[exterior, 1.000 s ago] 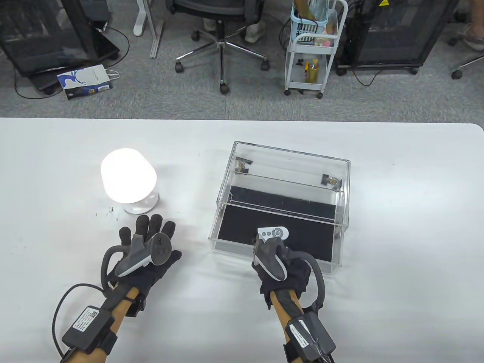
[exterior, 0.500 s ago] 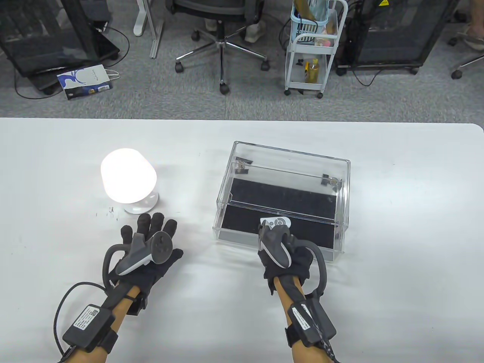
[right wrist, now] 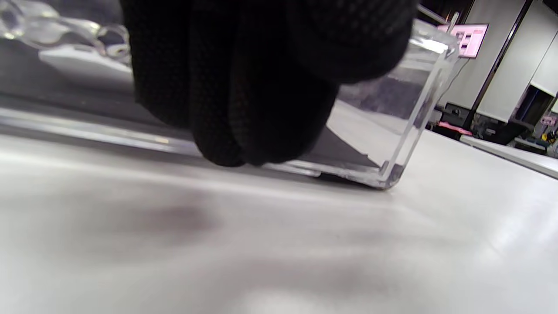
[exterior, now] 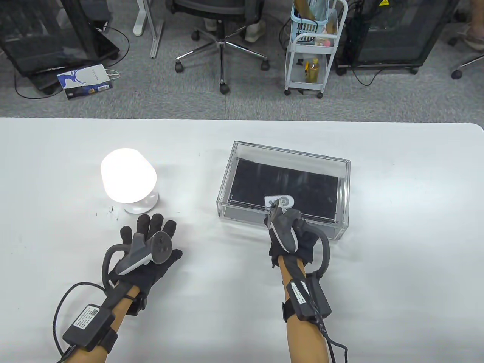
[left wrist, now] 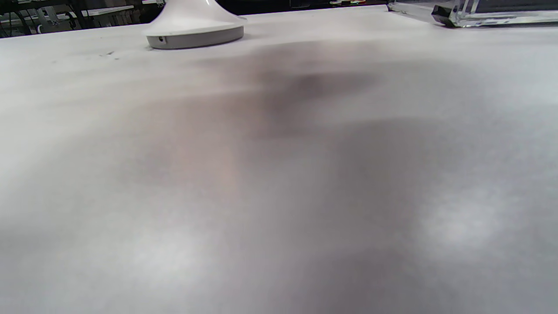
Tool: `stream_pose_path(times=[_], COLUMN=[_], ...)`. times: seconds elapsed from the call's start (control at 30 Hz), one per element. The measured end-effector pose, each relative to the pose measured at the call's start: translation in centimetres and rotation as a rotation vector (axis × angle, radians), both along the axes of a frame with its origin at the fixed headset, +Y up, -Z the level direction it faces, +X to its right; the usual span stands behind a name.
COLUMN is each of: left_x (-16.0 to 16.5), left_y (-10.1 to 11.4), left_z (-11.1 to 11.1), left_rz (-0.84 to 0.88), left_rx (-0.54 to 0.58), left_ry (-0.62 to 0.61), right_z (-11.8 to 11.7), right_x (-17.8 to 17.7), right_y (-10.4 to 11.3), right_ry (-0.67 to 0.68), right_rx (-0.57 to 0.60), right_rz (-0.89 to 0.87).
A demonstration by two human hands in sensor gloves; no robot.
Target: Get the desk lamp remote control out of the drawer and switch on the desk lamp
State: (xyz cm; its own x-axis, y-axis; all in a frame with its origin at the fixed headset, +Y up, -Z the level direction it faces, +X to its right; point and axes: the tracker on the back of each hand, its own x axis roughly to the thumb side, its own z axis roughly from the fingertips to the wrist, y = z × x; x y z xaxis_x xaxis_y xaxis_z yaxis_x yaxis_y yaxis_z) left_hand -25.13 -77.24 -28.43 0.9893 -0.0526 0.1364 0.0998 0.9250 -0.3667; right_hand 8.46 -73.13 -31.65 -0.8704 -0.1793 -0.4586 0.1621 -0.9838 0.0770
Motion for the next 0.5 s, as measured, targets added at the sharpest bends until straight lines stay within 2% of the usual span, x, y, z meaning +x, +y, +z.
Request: stream_pose_path(times=[0.17, 0.37, 0.5], left_x=[0.2, 0.3, 0.4], left_y=[0.0, 0.0, 0.0], left_z=[0.2, 0.3, 0.6], left_rz=[-0.011, -0.021, -0.022], left_rx=[0.0, 0.007, 0.013], left_ry=[-0.007, -0.013, -0.018], right_z=[2.0, 5.8, 7.0], right_x=[0.4, 0.2, -0.1], right_y=[0.8, 2.1, 1.7], right_ry=[0.092, 0.163, 0.236], right_rx=[0.027, 0.048, 0.07], right_rz=[-0.096, -0.186, -0.285])
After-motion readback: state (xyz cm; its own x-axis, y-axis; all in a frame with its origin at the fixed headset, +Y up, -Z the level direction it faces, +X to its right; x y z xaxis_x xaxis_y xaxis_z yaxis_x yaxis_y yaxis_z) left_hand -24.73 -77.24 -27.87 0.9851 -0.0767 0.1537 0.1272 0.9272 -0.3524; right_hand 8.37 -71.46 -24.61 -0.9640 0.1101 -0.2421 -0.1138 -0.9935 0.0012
